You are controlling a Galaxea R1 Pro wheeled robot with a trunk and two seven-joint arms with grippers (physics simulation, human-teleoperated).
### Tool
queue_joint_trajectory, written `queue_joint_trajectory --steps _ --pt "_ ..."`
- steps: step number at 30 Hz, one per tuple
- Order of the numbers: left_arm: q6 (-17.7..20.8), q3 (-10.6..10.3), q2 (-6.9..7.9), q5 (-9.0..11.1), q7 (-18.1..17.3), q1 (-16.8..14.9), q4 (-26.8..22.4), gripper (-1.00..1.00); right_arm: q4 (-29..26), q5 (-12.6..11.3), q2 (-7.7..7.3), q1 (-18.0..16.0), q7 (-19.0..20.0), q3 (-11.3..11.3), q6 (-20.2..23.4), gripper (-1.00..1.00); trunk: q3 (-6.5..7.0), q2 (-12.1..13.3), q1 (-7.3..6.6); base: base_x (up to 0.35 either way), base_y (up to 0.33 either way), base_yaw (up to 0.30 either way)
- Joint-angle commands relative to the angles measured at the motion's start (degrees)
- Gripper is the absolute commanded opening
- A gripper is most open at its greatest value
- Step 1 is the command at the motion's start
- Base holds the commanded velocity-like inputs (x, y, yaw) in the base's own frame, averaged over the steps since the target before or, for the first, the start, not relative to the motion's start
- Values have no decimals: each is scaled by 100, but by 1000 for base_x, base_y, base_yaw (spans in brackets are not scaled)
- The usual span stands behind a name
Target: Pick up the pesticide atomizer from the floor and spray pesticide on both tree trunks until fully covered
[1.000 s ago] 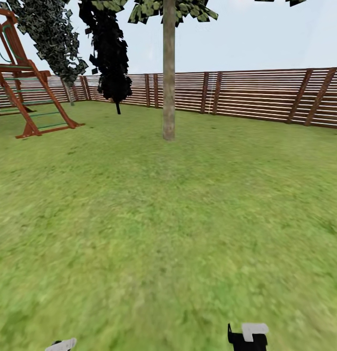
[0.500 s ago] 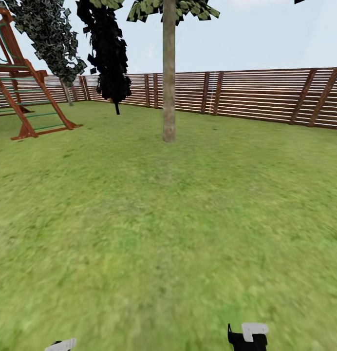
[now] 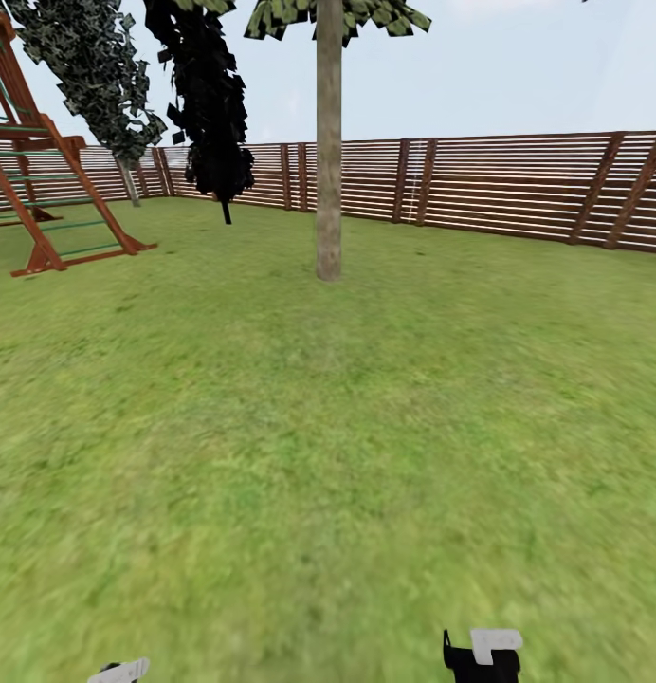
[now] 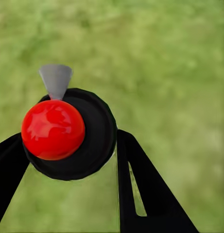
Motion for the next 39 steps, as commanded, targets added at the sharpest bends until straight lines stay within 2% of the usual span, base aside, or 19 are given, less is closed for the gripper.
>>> queue_joint_trajectory --steps 1,39 --pt "-16 6 0 11 -7 -3 3 -100 6 55 2 -4 -23 -34 -15 100 -5 -2 3 338 0 0" --pt "-19 1 0 8 -7 -3 3 -100 6 55 2 -4 -23 -33 -15 100 -5 -2 3 338 0 0"
